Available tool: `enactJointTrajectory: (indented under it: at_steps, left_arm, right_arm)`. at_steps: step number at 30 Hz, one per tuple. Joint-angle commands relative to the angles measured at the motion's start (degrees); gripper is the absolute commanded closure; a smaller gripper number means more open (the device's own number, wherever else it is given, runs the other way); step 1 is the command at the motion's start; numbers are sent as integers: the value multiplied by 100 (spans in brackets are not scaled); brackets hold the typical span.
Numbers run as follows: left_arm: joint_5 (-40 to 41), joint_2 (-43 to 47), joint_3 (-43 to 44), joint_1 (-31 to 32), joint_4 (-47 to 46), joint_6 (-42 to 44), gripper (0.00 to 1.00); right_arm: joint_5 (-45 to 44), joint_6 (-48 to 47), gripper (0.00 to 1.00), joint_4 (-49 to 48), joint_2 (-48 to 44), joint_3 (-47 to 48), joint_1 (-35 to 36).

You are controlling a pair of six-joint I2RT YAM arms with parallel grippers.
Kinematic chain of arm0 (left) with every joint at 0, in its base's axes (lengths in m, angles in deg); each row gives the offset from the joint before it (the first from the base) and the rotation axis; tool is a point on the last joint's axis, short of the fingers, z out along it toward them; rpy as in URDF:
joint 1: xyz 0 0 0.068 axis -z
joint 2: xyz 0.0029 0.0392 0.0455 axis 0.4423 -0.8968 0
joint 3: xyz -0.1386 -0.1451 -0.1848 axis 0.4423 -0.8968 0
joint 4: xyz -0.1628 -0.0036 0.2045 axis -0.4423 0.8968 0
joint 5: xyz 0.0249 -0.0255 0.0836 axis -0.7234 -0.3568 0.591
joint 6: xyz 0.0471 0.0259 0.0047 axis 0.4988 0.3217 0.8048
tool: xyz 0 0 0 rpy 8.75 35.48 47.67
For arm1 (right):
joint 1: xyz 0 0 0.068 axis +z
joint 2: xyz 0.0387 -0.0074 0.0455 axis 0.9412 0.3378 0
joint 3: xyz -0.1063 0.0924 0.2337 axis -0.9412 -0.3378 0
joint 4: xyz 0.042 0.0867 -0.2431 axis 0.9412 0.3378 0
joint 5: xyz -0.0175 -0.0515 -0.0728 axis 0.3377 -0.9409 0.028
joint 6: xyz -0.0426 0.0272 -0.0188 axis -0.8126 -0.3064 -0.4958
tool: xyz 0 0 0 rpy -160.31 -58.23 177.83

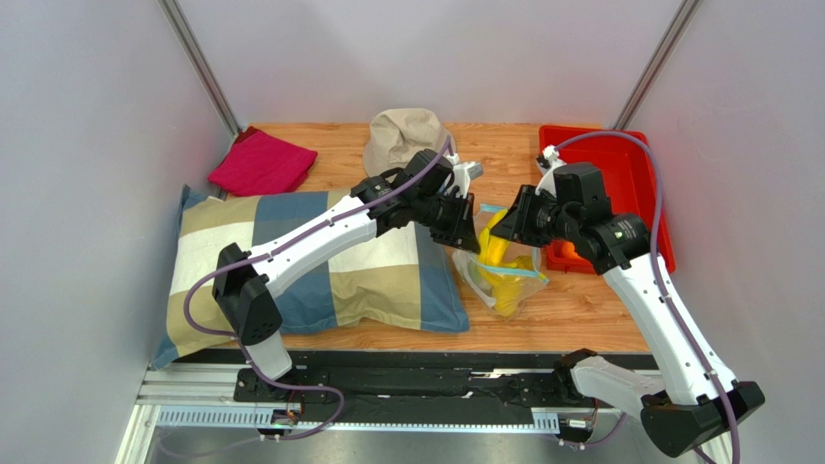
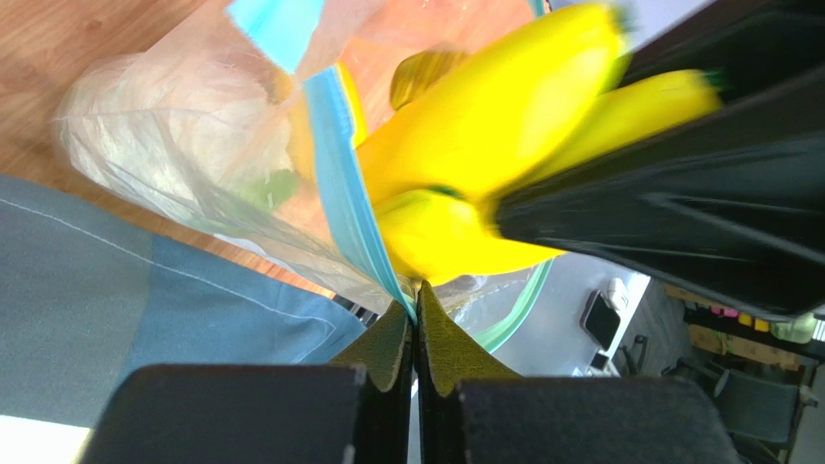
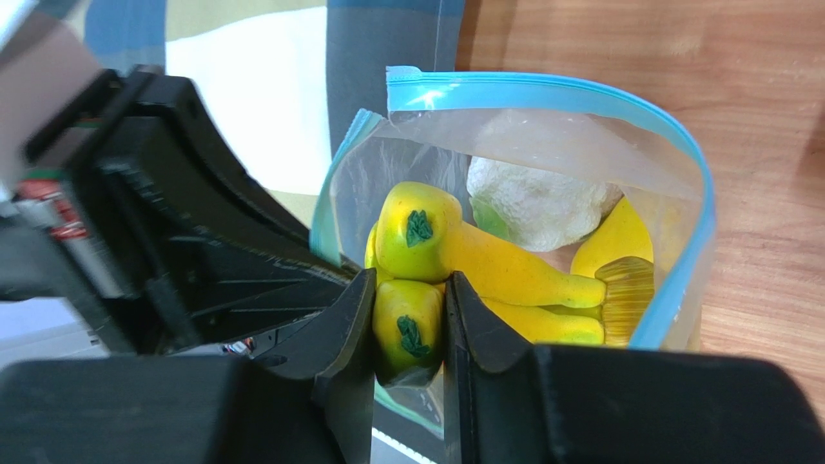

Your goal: Open the zip-top bag and remove the fake food

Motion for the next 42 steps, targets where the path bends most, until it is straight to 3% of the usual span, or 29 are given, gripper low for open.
enactJointTrajectory:
  at_steps: [1,10,19,23,27,30,33,42]
  left_arm:
    - [103,206,-77,24,-204,15,100]
    - [95,153,2,24,-169,41,100]
    - [7,145,-68,32,-204,-11,100]
    - [-28,110,-103,24,-239,-20,100]
    - [-37,74,-94,24,-221,59,100]
    - [-72,57,-59,24,-142,164,100]
    - [-151,22,20,24,-63,313,100]
    - [-239,-57,222,24,244,902,100]
  right_arm:
    - [144,92,100,-164,-441,391,-9]
    - [338,276,100,-348,-819,531,-18]
    - [-22,697,100,-724,-995,918,-26]
    - [161,1268,100,-1068,-671,1489,-26]
    - [-66,1165,100,-973,-152,2437,-105]
    - [-662,664,100,-342,356,3202,-333]
    - [-1217,260,100,582,928,3792,-1016]
    - [-1332,320,100,136,2045,2424,-2969]
